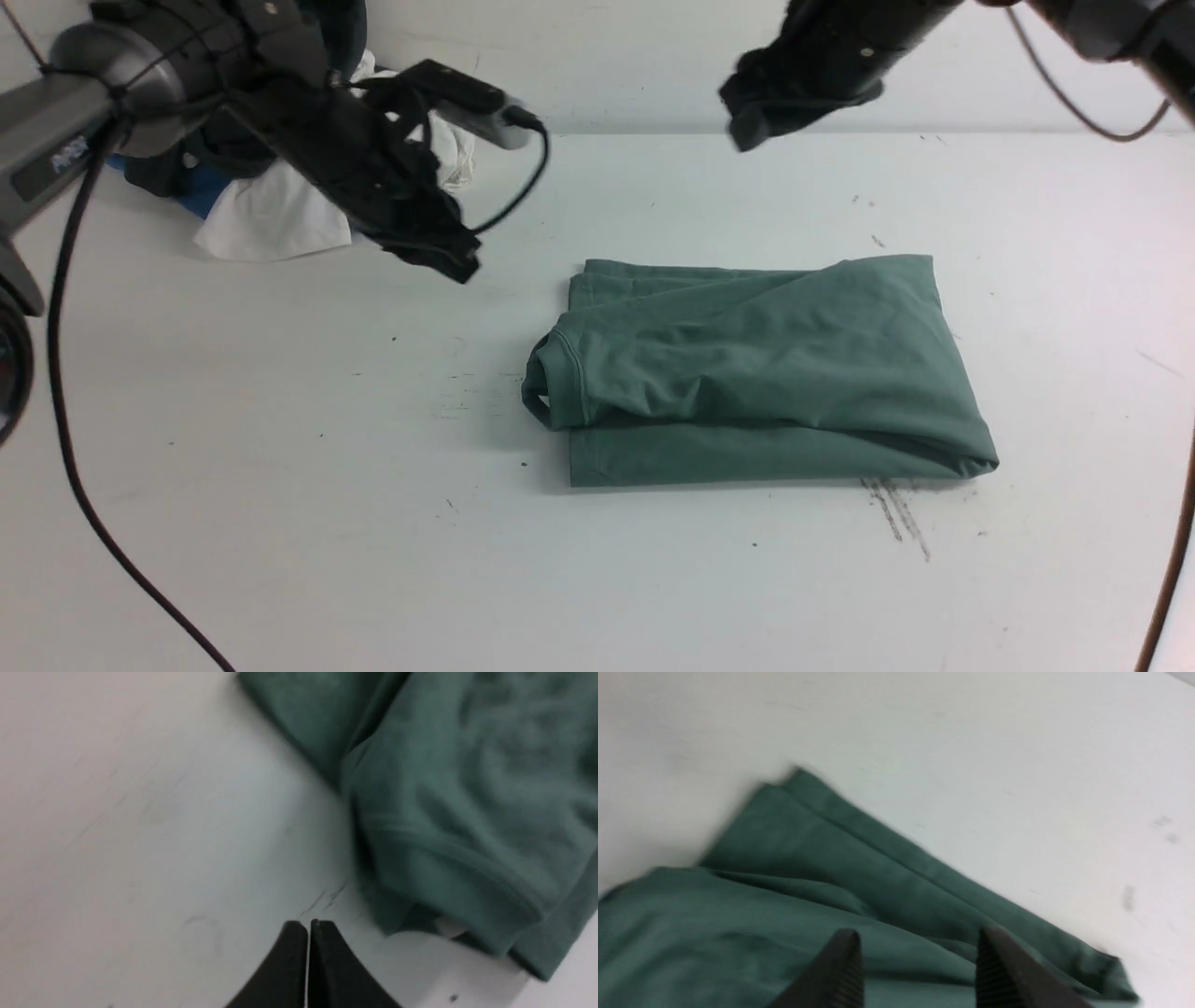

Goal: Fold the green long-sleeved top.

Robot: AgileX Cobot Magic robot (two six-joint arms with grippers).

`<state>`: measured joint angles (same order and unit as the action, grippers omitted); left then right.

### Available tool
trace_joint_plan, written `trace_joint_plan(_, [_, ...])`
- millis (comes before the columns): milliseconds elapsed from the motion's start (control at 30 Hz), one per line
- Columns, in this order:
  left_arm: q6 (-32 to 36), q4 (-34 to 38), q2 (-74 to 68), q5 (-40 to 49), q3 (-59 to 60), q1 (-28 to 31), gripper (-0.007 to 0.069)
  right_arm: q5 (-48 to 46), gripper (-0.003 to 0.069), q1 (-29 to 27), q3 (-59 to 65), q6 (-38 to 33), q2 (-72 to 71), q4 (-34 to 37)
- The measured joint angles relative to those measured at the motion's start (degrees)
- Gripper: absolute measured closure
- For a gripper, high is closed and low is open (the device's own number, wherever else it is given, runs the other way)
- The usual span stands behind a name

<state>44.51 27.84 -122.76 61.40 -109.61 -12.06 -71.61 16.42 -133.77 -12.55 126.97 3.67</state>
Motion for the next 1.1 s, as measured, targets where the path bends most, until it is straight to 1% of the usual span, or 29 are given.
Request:
trace_joint_plan(67, [0.3,0.1,-0.6,-2.3,0.0,-3.0,0.0631,0.0,0.0512,-2.2,2.7,1.4,0.0,-2.0])
trace_joint_plan(100, [0.4,0.1,-0.8,-2.5,0.0,-3.3,0.0631,0.0,0.0524,-2.5,3.1,1.5,0.0,-2.1])
trace_joint_plan(133, [0.5,0.1,-1.8,-4.0,0.0,-5.4,0.0631,0.1,0.0606,-4.5,6.7,2.0,0.0,-2.0])
trace_joint_plan(167, [0.6,0.1,-1.9,-4.3,0.0,-5.9,0.0631,0.1,0.0618,-4.9,7.7,2.0,0.0,-1.8])
trace_joint_plan(200, [0.6,0.0,-3.2,-5.1,0.0,-7.1,0.0631,0.1,0.0648,-6.4,11.6,2.0,0.0,-1.0])
trace_joint_plan(233, [0.6,-0.2,-4.5,-5.3,0.0,-7.7,0.0631,0.1,0.0659,-7.2,15.1,1.8,0.0,-0.1])
trace_joint_plan(267, [0.6,-0.4,-5.6,-5.7,0.0,-8.2,0.0631,0.2,0.0666,-7.8,18.2,1.5,0.0,0.6])
trace_joint_plan(300, [0.6,-0.4,-5.8,-5.7,0.0,-8.2,0.0631,0.2,0.0667,-7.9,18.2,1.5,0.0,0.8])
trace_joint_plan(333, [0.6,-1.3,-8.0,-5.9,0.0,-8.6,0.0631,0.9,0.0671,-8.4,24.1,1.2,0.0,1.8])
trace_joint_plan(367, [0.6,-1.3,-8.2,-5.9,0.0,-8.6,0.0631,1.1,0.0671,-8.4,24.1,1.2,0.0,1.9])
trace_joint_plan(400, [-0.2,-3.1,-10.1,-5.6,0.0,-8.8,0.0631,3.4,0.0673,-8.4,28.4,1.1,0.0,2.9])
trace_joint_plan(467, [-1.5,-4.4,-10.9,-4.9,-0.3,-8.8,0.0631,6.8,0.0673,-8.2,32.3,1.1,0.0,3.7])
trace_joint_plan(600, [-5.7,-7.7,-11.1,-3.9,-0.8,-8.9,0.0631,12.4,0.0673,-7.9,37.0,0.9,-1.5,4.8])
trace_joint_plan(767, [-6.8,-8.6,-10.5,-2.1,-0.9,-8.1,0.0631,14.4,0.0673,-7.3,38.2,0.8,-2.6,5.2])
trace_joint_plan(900, [-7.0,-12.1,-6.1,1.7,0.0,-6.8,0.0631,14.8,0.0673,-6.9,39.1,0.7,-6.2,6.0])
trace_joint_plan(967, [-7.1,-13.4,-1.2,2.9,0.1,-6.1,0.0631,15.3,0.0673,-6.8,39.3,0.7,-10.7,6.0])
trace_joint_plan(1100, [-7.7,-13.7,11.3,4.8,0.1,-5.9,0.0631,16.9,0.0673,-6.8,39.2,0.5,-22.0,5.9])
